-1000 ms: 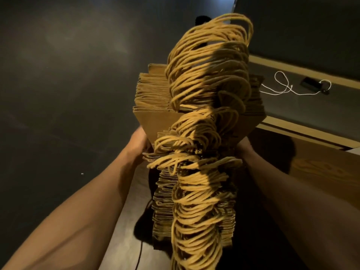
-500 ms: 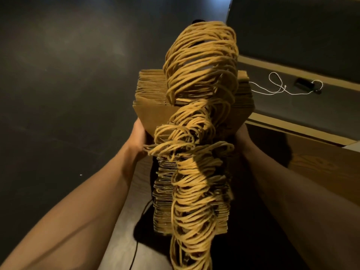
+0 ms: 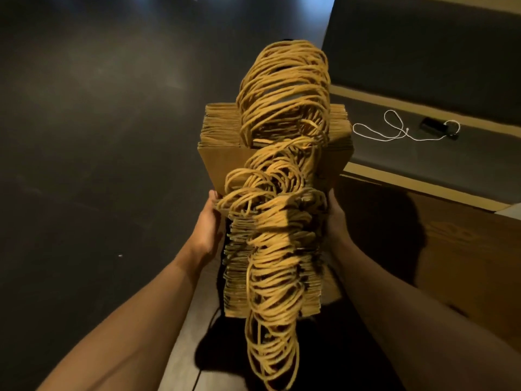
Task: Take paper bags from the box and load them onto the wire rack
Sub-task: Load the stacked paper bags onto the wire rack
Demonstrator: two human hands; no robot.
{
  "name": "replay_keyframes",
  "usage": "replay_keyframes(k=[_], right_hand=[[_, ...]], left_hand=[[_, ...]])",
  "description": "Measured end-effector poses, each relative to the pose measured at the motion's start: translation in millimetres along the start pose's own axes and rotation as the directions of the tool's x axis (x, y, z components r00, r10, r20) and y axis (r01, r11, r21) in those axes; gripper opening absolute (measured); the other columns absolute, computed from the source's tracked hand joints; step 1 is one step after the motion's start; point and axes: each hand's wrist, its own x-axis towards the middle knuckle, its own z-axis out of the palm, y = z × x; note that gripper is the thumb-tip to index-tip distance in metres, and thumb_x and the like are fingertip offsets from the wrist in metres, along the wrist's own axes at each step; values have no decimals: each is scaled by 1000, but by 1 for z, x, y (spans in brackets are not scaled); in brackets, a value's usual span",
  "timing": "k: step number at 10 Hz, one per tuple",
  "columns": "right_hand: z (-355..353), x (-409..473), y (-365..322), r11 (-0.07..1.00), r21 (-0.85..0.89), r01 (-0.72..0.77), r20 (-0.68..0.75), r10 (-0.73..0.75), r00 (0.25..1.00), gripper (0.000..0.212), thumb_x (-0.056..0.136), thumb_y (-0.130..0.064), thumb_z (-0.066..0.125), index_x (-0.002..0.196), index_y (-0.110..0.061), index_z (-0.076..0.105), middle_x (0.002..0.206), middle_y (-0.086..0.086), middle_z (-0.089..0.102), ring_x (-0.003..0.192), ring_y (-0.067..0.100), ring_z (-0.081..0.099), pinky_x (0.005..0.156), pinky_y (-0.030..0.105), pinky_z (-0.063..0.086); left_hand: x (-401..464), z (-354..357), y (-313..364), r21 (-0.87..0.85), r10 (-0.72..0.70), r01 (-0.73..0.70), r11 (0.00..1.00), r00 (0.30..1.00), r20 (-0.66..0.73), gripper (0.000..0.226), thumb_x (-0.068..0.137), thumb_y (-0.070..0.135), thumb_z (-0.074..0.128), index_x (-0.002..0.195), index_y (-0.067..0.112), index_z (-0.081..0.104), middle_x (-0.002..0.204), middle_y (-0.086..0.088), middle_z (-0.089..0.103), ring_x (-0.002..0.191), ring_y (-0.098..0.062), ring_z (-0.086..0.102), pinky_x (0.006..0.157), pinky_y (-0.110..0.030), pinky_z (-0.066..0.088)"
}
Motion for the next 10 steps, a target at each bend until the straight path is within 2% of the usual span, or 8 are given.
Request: replay_keyframes(k=[1,2,3,4,5,7,9,10], right_hand=[[-1,10,22,999,-42,-7,-115,2,993,82,81,-78,46,145,-26,42,133,2,56,112,22,59,80,35,53],[-3,-9,29,991,-133,16,-110,-31,993,67,94,-65,38,142,-19,46,134,11,57,122,32,54,99,45,45],[-3,-23,29,980,-199,-14,5,16,1000,44,101,-48,37,96,-15,66,92,8,69,86,25,65,76,35,50],[8,-28,20,975,-223,24,28,-19,999,36,102,-37,39,87,-16,65,76,4,71,78,24,63,71,35,49],[8,-30,16,943,-329,52,48,-39,998,32,103,-34,40,94,-17,66,95,9,72,101,33,62,91,48,50],[9,-43,-1,983,-105,149,150,-132,980,63,95,-66,26,133,-25,54,133,6,61,123,27,56,105,48,41],[10,-19,-3,982,-158,105,164,-79,983,128,39,-94,61,146,-27,41,145,2,50,130,25,48,115,49,31],[31,-64,-26,959,-273,80,167,-35,985,97,70,-87,50,147,-28,37,137,-10,51,127,11,44,116,40,27]], left_hand=[[-14,7,-17,163,-163,169,972,985,-54,59,107,43,20,148,2,36,145,-19,49,136,-33,46,107,-38,41],[-16,1,-20,236,-45,50,971,999,-25,68,102,48,39,152,5,25,149,-12,43,135,-20,47,111,-33,39],[-21,-2,-21,341,174,-224,913,970,171,70,90,25,66,146,7,27,121,11,48,101,14,55,109,-25,39],[-19,-4,-18,408,231,-309,859,945,231,98,57,62,82,130,16,38,124,6,49,115,-6,51,116,-39,30],[-24,-6,-16,426,171,-256,868,959,227,121,51,74,79,141,7,34,135,-3,47,128,-17,47,119,-46,27],[-35,13,10,-71,-60,72,995,987,147,62,101,61,23,121,18,63,119,-10,71,107,-25,67,94,-39,48],[-43,21,22,98,158,-175,980,974,161,30,111,25,18,107,37,45,97,24,54,71,27,55,73,3,41],[-45,16,29,19,119,-125,992,972,205,47,107,48,15,119,31,56,115,6,68,103,0,65,105,-28,44]])
